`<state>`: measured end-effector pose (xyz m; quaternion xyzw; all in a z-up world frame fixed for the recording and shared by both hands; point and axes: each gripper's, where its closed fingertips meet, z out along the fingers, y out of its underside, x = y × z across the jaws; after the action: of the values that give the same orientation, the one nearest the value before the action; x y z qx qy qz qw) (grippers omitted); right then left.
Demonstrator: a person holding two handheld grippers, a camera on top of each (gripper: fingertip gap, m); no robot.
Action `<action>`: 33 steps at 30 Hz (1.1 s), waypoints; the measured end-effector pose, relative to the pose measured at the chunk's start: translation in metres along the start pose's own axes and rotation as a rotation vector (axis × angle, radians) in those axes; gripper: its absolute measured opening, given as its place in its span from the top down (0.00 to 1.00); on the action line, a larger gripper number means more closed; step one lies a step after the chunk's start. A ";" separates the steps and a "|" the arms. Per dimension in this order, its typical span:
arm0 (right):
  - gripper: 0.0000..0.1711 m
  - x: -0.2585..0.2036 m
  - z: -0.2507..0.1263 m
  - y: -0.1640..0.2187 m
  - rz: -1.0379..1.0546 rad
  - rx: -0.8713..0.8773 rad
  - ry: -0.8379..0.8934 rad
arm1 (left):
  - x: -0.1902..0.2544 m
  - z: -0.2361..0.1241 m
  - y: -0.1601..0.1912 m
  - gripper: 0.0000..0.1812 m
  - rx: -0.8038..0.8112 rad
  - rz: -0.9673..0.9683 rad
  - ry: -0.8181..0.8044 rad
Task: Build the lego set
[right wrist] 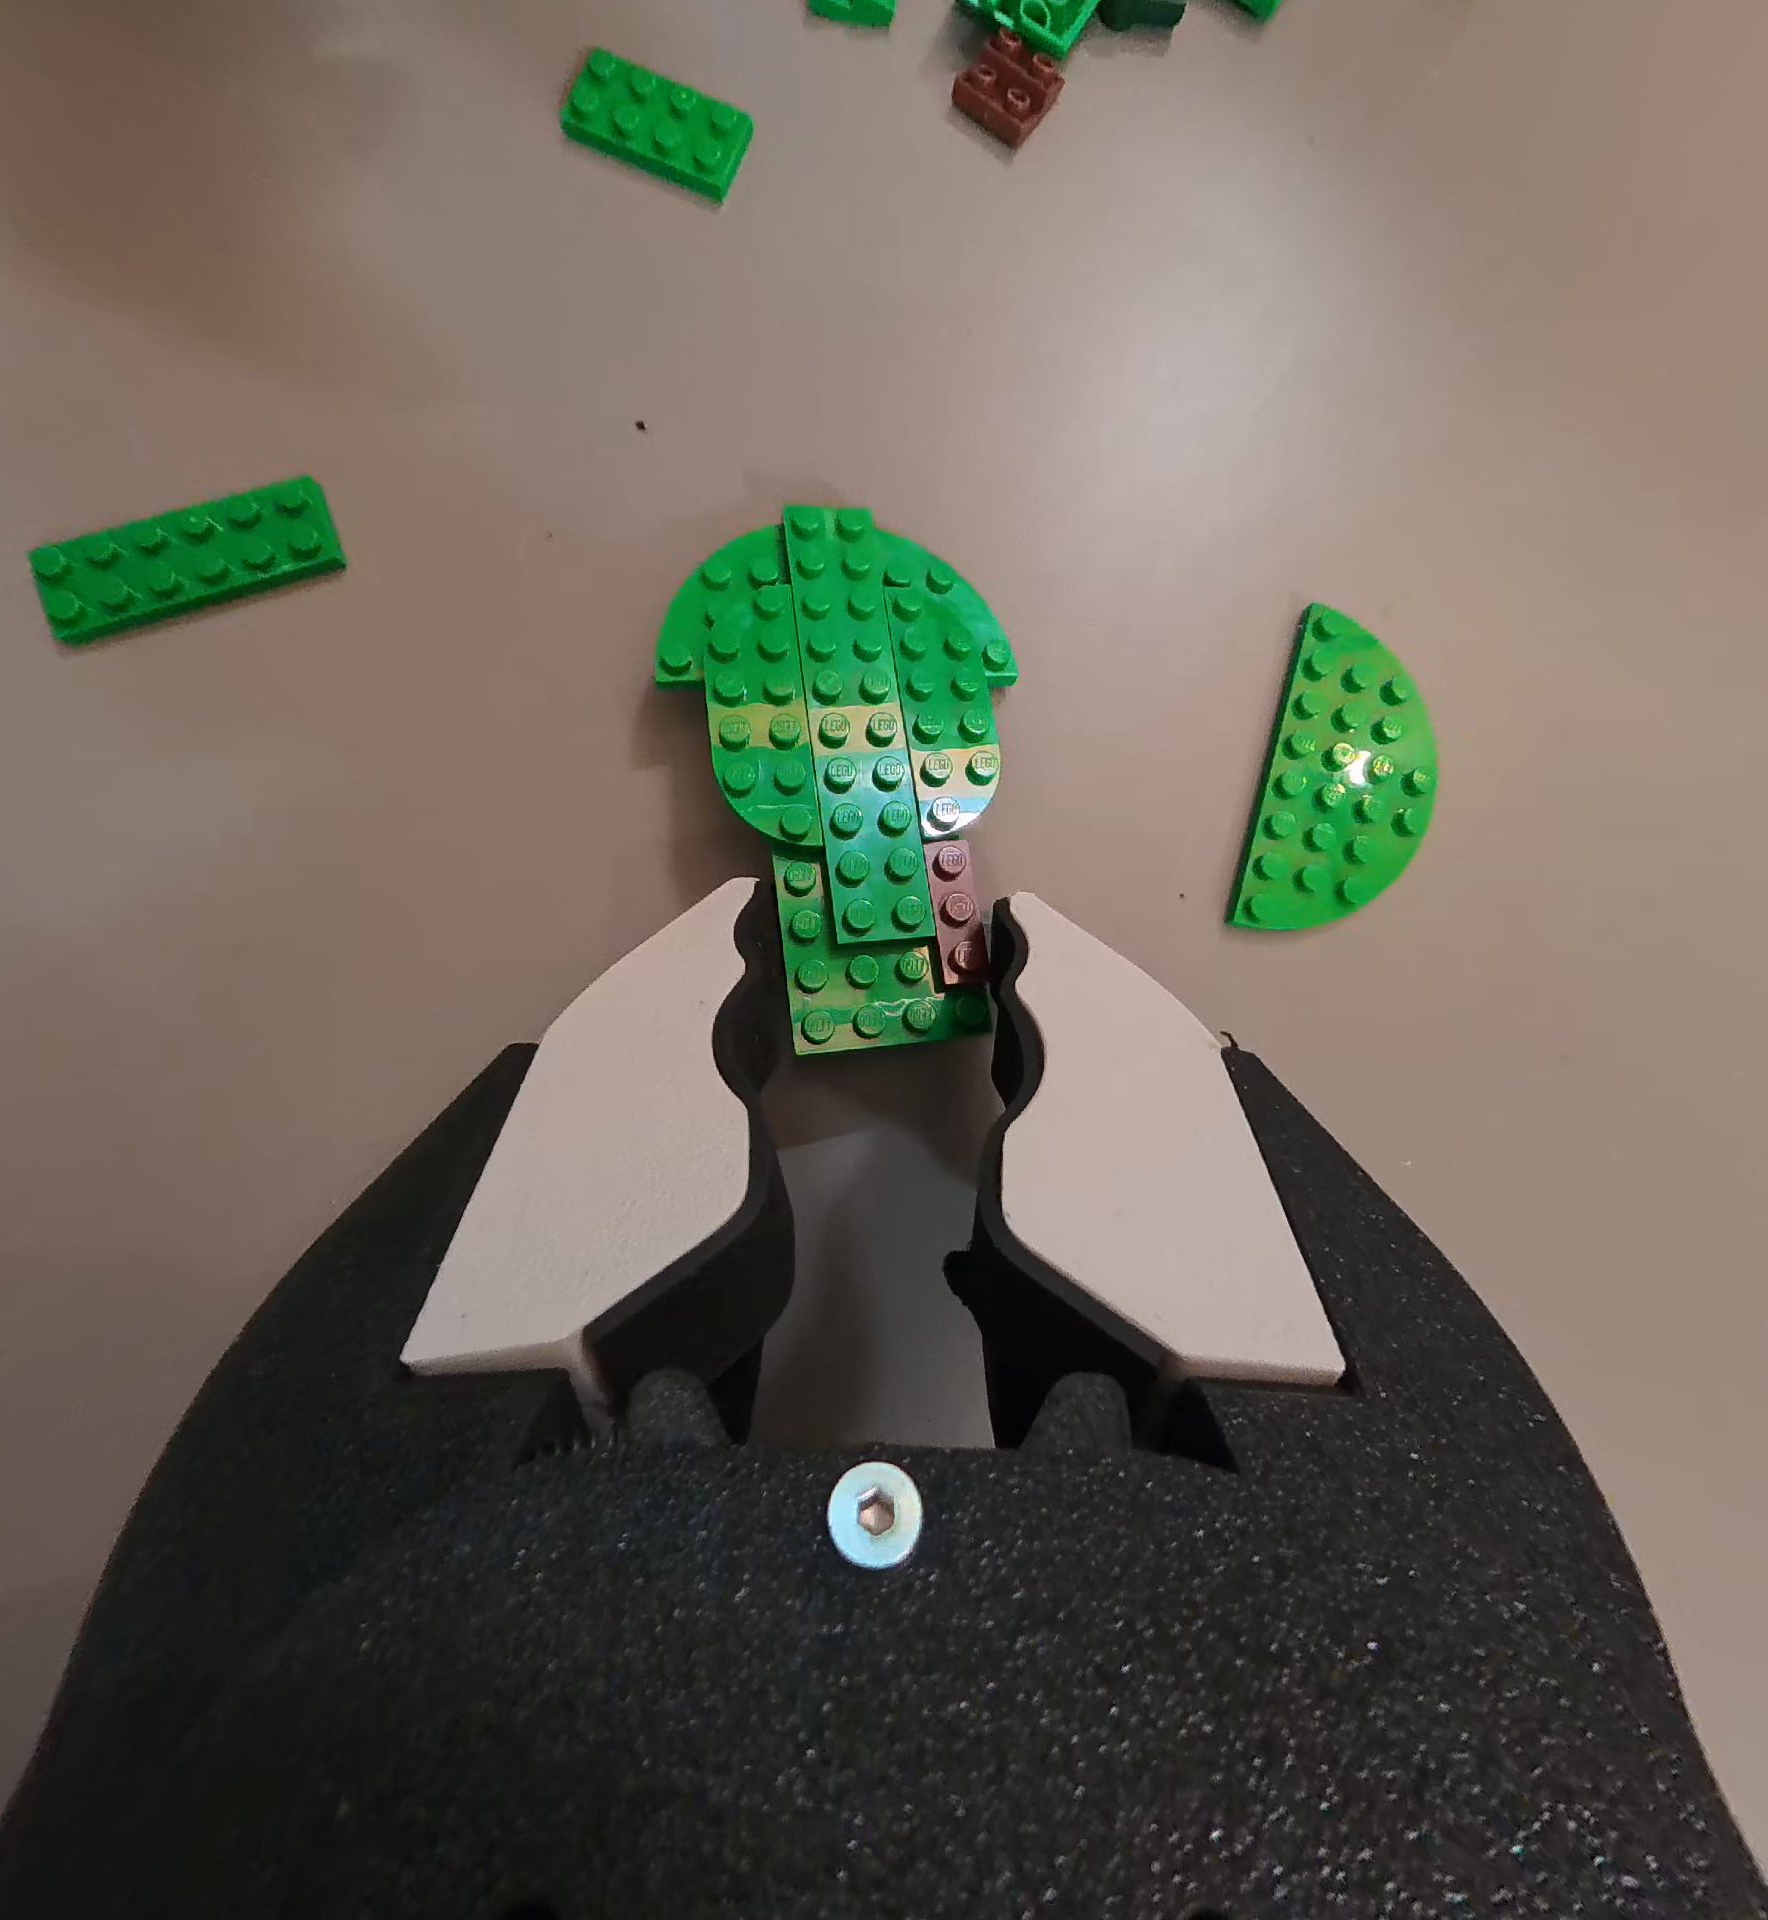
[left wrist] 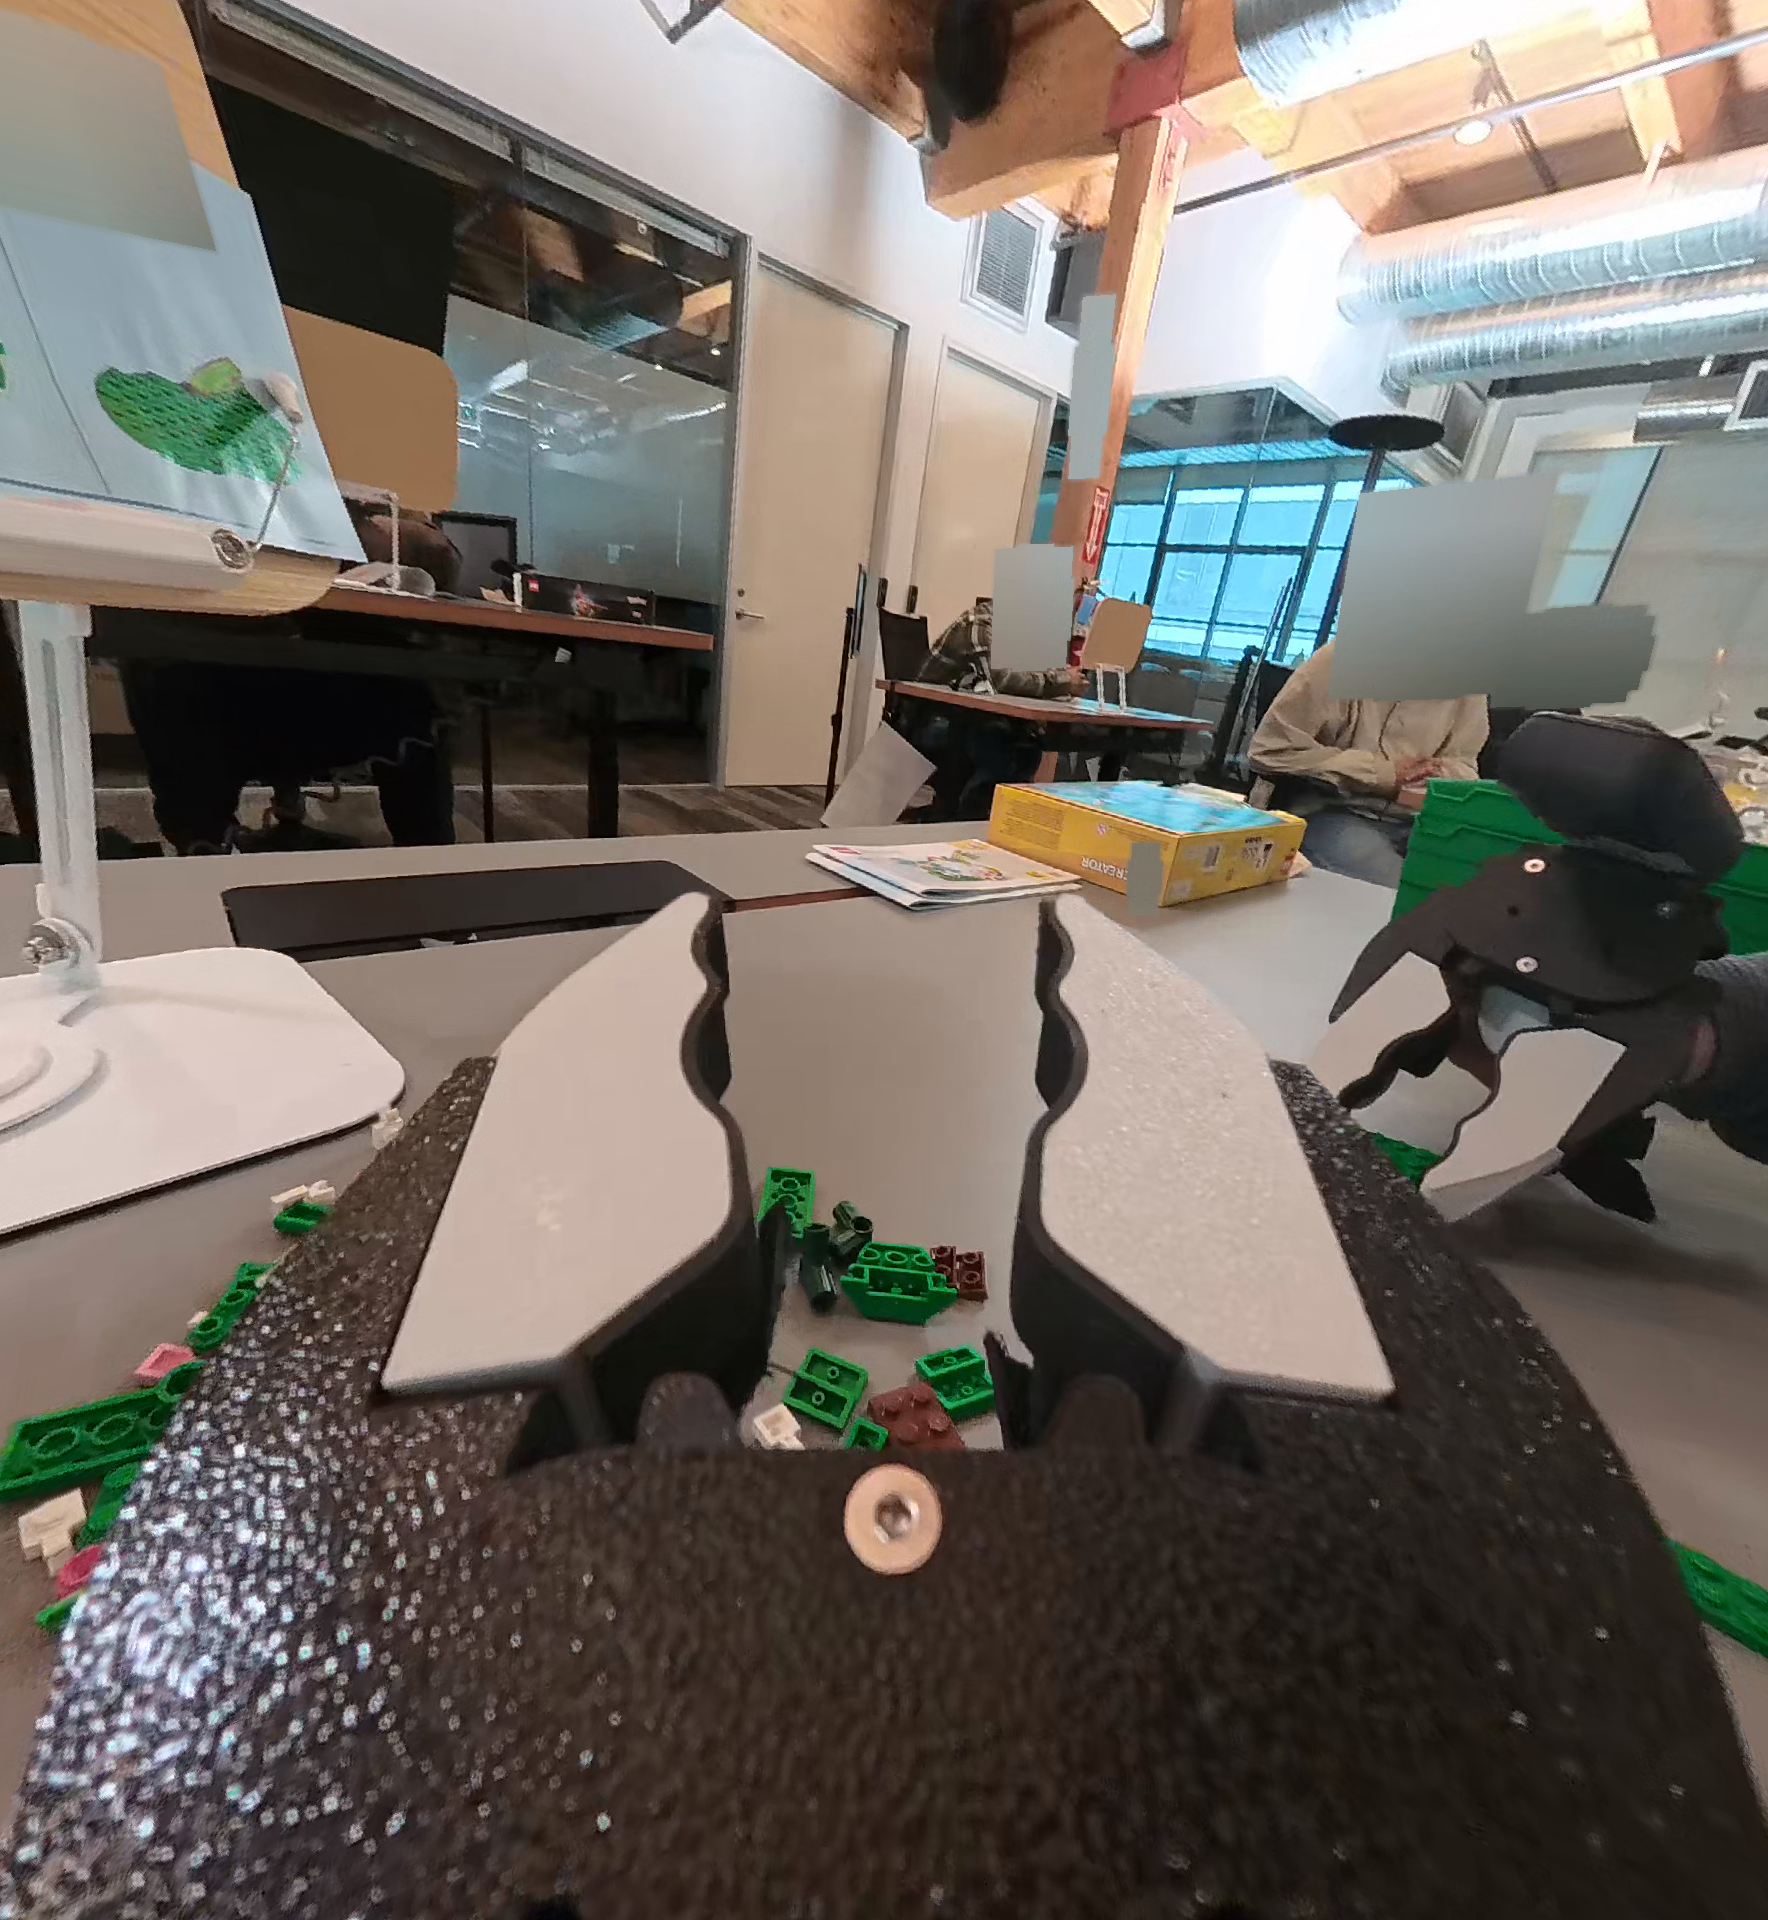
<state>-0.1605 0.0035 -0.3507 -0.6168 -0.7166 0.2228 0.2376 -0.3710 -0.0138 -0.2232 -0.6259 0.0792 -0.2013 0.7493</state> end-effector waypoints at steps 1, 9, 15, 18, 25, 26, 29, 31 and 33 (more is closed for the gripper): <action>0.78 0.000 0.000 0.000 0.004 0.004 -0.004 | 0.000 0.000 0.000 0.69 0.005 -0.002 0.000; 0.65 -0.004 -0.002 -0.007 0.069 0.086 -0.073 | 0.004 -0.001 -0.003 0.69 0.016 0.018 0.006; 0.60 0.018 -0.067 -0.044 0.112 0.531 -0.030 | -0.002 -0.003 -0.009 0.69 0.043 0.026 -0.018; 0.51 0.085 -0.124 -0.039 0.220 0.849 0.399 | -0.005 -0.003 -0.009 0.69 0.044 0.014 -0.032; 0.53 0.134 -0.162 0.014 0.406 1.029 0.876 | 0.005 -0.006 -0.020 0.67 0.063 0.183 -0.065; 0.53 0.135 -0.161 0.014 0.391 1.010 0.892 | 0.010 -0.007 -0.022 0.67 0.074 0.218 -0.060; 0.53 0.133 -0.155 0.010 0.344 0.969 0.901 | 0.023 -0.008 -0.024 0.68 0.089 0.284 -0.033; 0.54 0.132 -0.150 0.008 0.330 0.947 0.883 | 0.028 -0.007 -0.021 0.69 0.082 0.295 -0.013; 0.55 0.131 -0.148 0.008 0.322 0.934 0.884 | 0.027 -0.006 -0.018 0.69 0.072 0.283 -0.008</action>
<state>-0.0797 0.1386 -0.2301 -0.5817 -0.2788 0.2685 0.7154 -0.3520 -0.0321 -0.2036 -0.5820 0.1562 -0.0937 0.7925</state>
